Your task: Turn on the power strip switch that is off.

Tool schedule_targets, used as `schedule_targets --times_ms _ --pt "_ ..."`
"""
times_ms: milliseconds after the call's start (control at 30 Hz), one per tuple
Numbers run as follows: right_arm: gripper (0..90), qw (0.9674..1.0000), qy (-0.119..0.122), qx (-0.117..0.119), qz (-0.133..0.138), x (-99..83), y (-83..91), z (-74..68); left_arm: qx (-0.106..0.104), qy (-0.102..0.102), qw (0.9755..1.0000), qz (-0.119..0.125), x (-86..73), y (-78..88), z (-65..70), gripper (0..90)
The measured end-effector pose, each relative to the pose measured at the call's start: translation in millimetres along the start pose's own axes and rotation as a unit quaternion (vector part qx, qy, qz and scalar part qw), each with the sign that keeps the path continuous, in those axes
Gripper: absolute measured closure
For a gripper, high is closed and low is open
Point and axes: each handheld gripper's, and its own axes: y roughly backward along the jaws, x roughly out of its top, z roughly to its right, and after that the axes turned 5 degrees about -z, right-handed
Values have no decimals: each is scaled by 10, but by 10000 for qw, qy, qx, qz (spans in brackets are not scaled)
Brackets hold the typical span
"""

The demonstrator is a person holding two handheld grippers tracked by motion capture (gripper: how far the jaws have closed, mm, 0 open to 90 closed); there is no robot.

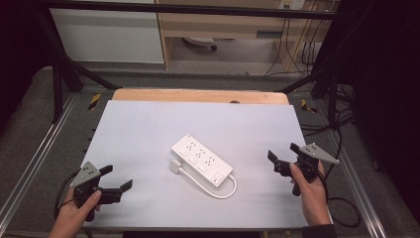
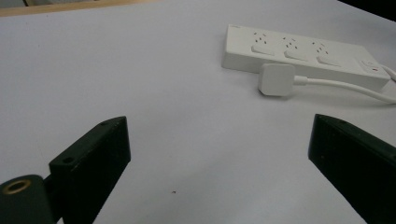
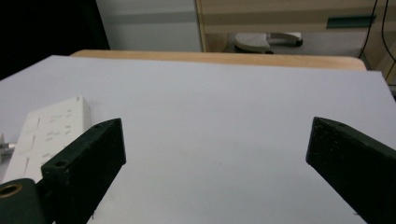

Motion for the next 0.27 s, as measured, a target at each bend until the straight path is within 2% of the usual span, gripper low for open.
schedule_targets --times_ms 133,167,200,267 --pt "55 9978 156 63 -647 -211 -145 -41 -17 -16 10000 -14 2 0 10 57" --pt "55 9978 156 63 -647 -211 -145 -41 -19 -18 10000 -10 3 1 12 57" --pt "55 9956 224 80 -904 -272 -207 -77 -22 -12 10000 1 4 -2 14 57" --pt "53 9931 298 138 -1130 -319 -275 -111 -18 -8 10000 7 4 -5 15 57"
